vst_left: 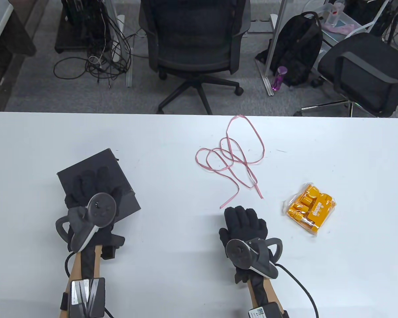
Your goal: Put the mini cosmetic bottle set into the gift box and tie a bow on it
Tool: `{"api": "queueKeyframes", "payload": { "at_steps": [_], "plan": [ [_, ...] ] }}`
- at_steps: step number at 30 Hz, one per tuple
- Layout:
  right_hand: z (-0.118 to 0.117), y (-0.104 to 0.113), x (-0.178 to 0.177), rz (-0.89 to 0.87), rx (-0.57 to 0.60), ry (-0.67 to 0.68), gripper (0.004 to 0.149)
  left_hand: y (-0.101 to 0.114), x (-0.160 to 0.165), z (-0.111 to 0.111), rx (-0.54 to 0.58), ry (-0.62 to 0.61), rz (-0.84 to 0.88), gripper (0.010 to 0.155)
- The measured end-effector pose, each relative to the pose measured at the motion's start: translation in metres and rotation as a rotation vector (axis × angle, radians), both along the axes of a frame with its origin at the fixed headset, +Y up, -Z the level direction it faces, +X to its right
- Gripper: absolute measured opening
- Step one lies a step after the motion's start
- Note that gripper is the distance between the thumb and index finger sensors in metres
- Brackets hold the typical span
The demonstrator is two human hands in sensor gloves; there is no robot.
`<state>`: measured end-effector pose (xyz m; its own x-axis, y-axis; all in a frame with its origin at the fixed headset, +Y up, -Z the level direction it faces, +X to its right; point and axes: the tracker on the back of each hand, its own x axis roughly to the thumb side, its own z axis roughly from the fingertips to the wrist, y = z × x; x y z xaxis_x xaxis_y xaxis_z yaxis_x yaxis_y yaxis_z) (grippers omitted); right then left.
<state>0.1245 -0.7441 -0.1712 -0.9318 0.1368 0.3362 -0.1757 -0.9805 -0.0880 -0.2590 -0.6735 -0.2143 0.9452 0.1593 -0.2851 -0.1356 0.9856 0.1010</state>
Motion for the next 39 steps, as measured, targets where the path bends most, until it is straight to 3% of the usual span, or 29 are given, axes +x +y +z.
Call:
{"api": "queueKeyframes", "payload": {
  "at_steps": [6, 8, 16, 22, 31, 39],
  "plan": [
    [-0.003, -0.003, 0.004, -0.014, -0.021, -0.011, 0.065, -0.017, -0.02, -0.027, -0.173, 0.052, 0.003, 0.074],
    [-0.005, -0.004, 0.005, -0.017, -0.031, -0.013, 0.065, -0.018, -0.02, -0.029, -0.149, 0.053, 0.051, 0.073],
    [-0.006, -0.005, 0.005, -0.011, -0.046, -0.024, 0.064, -0.021, -0.008, -0.026, -0.251, -0.026, 0.077, 0.072],
    [-0.008, -0.004, 0.01, -0.008, -0.053, -0.053, 0.064, -0.02, 0.043, -0.012, -0.289, -0.185, 0.062, 0.072],
    [-0.009, -0.005, 0.018, -0.024, -0.064, -0.086, 0.063, -0.016, 0.143, 0.027, -0.311, -0.469, -0.008, 0.072],
    [-0.007, -0.005, 0.02, -0.032, -0.067, -0.096, 0.063, -0.014, 0.179, 0.057, -0.309, -0.572, -0.032, 0.073]
  ]
}}
